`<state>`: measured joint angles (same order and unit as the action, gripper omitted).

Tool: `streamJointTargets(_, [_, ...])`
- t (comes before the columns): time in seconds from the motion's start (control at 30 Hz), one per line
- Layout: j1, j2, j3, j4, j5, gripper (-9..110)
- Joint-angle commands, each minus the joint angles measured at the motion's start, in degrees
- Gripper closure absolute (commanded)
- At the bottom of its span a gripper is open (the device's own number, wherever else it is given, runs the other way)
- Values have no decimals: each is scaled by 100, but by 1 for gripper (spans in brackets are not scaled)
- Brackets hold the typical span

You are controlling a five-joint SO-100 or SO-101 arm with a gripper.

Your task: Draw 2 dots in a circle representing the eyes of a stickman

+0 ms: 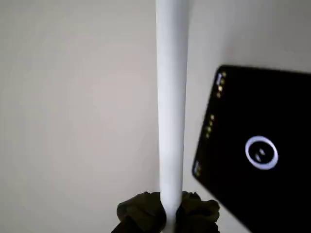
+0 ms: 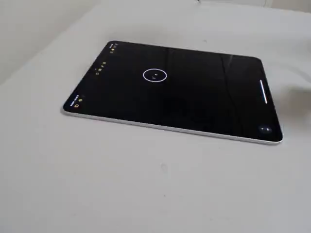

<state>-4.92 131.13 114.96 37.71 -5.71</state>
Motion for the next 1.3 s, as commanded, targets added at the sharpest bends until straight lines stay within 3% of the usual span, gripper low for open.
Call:
streamJointTargets(0.0, [-185,1652,246,1055,202,102])
streamJointTargets(0.3, [-220,3867,1283,2320,88,102])
streamJointTargets(0.63, [-308,5933,3393,2461,-563,102])
streamJointTargets(0.8, [-334,5933,4025,2417,-334,101])
streamJointTargets(0.97, [-325,5933,4790,2320,562,101])
streamJointTargets(1.27, [-272,5933,5739,2373,554,101])
